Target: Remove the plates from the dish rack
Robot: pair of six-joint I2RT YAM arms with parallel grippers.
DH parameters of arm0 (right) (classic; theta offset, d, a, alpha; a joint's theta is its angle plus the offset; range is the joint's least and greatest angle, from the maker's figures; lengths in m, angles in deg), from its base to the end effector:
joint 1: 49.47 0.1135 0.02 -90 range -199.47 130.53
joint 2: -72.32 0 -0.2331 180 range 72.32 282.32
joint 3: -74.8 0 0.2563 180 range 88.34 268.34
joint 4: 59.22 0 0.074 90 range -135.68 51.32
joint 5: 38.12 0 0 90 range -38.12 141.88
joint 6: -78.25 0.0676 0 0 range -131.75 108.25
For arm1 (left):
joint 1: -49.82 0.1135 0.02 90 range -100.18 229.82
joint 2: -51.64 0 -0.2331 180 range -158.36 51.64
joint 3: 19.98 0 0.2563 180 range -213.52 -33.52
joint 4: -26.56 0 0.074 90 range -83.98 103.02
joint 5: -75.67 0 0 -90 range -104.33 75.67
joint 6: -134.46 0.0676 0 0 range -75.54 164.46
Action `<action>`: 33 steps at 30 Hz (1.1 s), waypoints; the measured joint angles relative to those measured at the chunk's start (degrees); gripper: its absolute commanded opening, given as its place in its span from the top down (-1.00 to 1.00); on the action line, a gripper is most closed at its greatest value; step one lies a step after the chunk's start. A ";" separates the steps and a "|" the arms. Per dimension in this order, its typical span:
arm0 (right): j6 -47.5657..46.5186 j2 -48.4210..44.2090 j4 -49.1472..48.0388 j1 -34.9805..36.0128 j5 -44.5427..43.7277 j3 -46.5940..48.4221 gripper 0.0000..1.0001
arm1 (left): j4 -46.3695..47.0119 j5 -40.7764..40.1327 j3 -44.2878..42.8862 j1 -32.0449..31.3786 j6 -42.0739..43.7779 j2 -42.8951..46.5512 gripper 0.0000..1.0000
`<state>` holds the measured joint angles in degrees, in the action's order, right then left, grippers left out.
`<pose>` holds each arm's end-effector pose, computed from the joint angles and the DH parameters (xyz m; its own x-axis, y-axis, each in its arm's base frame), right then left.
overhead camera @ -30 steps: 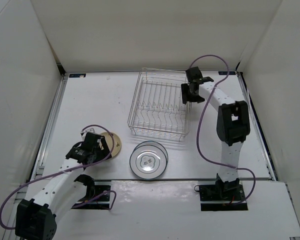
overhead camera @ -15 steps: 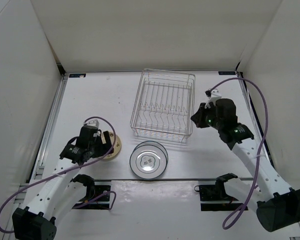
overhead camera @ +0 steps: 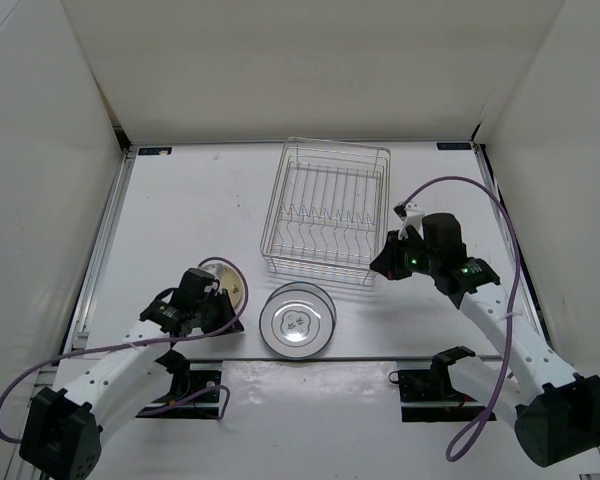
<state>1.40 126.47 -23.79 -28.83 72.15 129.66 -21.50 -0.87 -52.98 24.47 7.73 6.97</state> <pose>0.2282 0.1110 0.2273 -0.6549 -0.0186 -0.7555 -0.4602 0.8028 0.3791 0.1520 -0.0894 0.1048 -0.9380 -0.1992 -0.2838 -0.0481 0.8853 -0.4626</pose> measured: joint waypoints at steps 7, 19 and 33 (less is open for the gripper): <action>-0.13 -2.32 1.68 0.00 0.42 -0.96 1.00 | 4.48 -1.01 -1.29 -6.95 -0.87 -9.51 0.67; -0.50 -6.97 5.16 0.00 -1.79 -0.98 1.00 | 6.73 -3.80 -9.29 -13.42 -1.38 -19.08 0.58; 0.20 -7.15 5.95 0.00 -2.23 -1.70 0.24 | 0.98 -8.35 -14.64 -13.53 1.44 -19.74 0.14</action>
<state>1.60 119.32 -17.85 -28.83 69.92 127.96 -20.52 -9.22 -67.63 10.94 9.17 -12.76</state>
